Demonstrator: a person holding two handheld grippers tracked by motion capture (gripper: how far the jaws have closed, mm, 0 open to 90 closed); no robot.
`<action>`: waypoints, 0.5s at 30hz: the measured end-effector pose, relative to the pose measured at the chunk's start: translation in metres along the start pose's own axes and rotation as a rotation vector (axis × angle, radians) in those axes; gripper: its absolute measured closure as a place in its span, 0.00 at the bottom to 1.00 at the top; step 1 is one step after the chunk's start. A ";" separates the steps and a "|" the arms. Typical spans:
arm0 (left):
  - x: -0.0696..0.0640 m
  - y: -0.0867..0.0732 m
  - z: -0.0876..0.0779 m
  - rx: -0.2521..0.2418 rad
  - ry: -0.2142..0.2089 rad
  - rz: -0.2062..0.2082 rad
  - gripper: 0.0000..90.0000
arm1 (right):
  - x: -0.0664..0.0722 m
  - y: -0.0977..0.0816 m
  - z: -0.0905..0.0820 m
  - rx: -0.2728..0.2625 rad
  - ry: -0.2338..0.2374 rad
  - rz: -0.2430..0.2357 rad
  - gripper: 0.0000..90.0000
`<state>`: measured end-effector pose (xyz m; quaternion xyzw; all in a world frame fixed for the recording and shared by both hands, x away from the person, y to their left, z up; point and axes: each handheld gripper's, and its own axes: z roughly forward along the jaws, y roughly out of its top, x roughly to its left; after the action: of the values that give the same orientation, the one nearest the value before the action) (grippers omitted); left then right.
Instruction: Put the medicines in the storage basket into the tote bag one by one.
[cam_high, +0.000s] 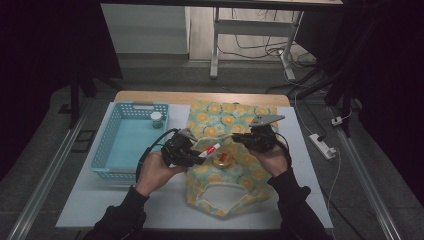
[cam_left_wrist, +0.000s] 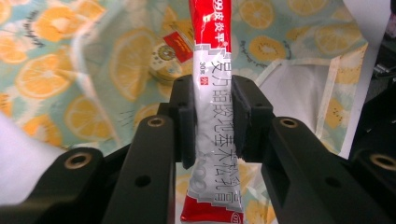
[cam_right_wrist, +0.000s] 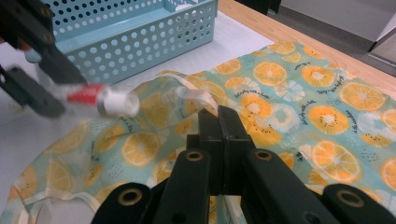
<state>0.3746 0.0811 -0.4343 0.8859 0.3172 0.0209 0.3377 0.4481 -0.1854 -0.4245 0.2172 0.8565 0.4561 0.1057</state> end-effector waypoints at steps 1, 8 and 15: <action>-0.001 0.001 0.003 0.003 -0.004 0.004 0.80 | 0.000 0.000 0.000 0.002 0.000 0.000 1.00; -0.006 0.005 0.017 0.010 -0.007 0.010 0.80 | 0.000 0.000 -0.001 0.000 -0.002 0.001 1.00; -0.005 0.007 0.024 0.013 -0.009 0.010 0.80 | 0.000 0.000 -0.001 0.000 -0.003 0.001 1.00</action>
<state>0.3802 0.0601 -0.4482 0.8897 0.3116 0.0164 0.3334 0.4480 -0.1855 -0.4238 0.2181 0.8563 0.4558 0.1066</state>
